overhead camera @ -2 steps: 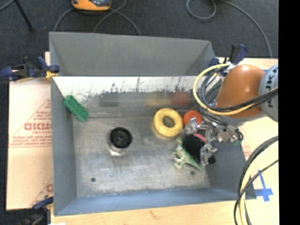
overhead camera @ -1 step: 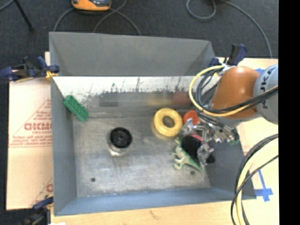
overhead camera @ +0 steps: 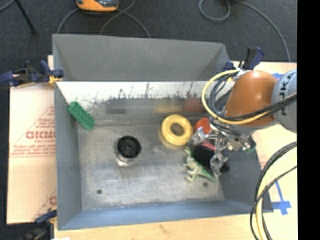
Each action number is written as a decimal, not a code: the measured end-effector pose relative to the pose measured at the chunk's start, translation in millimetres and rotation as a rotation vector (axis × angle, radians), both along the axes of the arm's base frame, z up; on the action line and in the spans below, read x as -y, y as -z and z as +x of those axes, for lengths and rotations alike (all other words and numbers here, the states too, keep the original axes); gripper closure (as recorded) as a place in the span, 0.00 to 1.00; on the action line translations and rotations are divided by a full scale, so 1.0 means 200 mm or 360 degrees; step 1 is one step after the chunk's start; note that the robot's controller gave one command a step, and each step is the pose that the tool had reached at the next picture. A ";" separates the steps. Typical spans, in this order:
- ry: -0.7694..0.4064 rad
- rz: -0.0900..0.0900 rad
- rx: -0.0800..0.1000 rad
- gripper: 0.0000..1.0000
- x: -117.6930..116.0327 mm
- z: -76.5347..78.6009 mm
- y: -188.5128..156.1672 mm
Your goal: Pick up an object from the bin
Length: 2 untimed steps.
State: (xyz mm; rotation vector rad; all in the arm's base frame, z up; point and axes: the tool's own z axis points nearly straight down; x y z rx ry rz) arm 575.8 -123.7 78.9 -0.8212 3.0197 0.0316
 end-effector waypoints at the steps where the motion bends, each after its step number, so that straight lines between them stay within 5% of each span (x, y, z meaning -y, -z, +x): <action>1: 0.0000 0.0000 0.0000 1.00 0.00 0.00 0.00; 2: -0.0004 -0.0002 0.0001 1.00 -0.01 0.00 -0.02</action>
Offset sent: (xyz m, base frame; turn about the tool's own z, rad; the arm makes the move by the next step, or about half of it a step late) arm 0.0001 0.0000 0.0410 -0.0002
